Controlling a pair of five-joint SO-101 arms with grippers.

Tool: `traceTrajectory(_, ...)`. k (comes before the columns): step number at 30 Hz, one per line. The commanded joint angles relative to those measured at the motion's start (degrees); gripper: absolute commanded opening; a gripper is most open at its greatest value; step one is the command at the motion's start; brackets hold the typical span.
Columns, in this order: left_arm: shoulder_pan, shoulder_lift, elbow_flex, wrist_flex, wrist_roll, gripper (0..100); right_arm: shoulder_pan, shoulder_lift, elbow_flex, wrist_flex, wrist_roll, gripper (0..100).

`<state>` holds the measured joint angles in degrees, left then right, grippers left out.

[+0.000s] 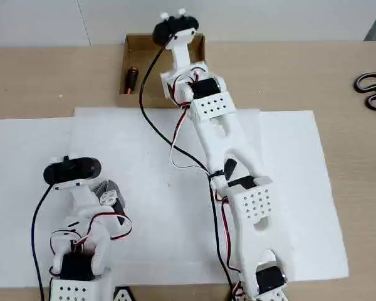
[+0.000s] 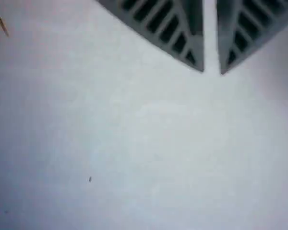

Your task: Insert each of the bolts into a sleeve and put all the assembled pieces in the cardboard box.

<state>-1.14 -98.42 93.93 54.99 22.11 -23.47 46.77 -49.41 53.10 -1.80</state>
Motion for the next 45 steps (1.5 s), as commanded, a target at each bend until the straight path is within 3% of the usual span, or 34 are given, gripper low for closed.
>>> traceTrajectory(1, -0.09, -0.44, -0.13, -1.23, 0.18, 1, -1.36, -7.43, -2.9, 7.87, -1.49, 20.5)
traceTrajectory(18, -0.09, -0.44, -0.13, -1.23, 0.18, 1, -1.54, -20.26, -2.9, 41.27, -12.57, 20.5)
traceTrajectory(28, -0.09, -0.44, -0.13, -1.05, 0.18, 1, -1.27, -21.67, -2.11, 43.74, -20.31, 20.5)
traceTrajectory(45, -0.18, -0.44, -0.13, -1.05, 0.18, 1, 1.01, -33.19, 23.21, 43.3, -28.4, 20.5)
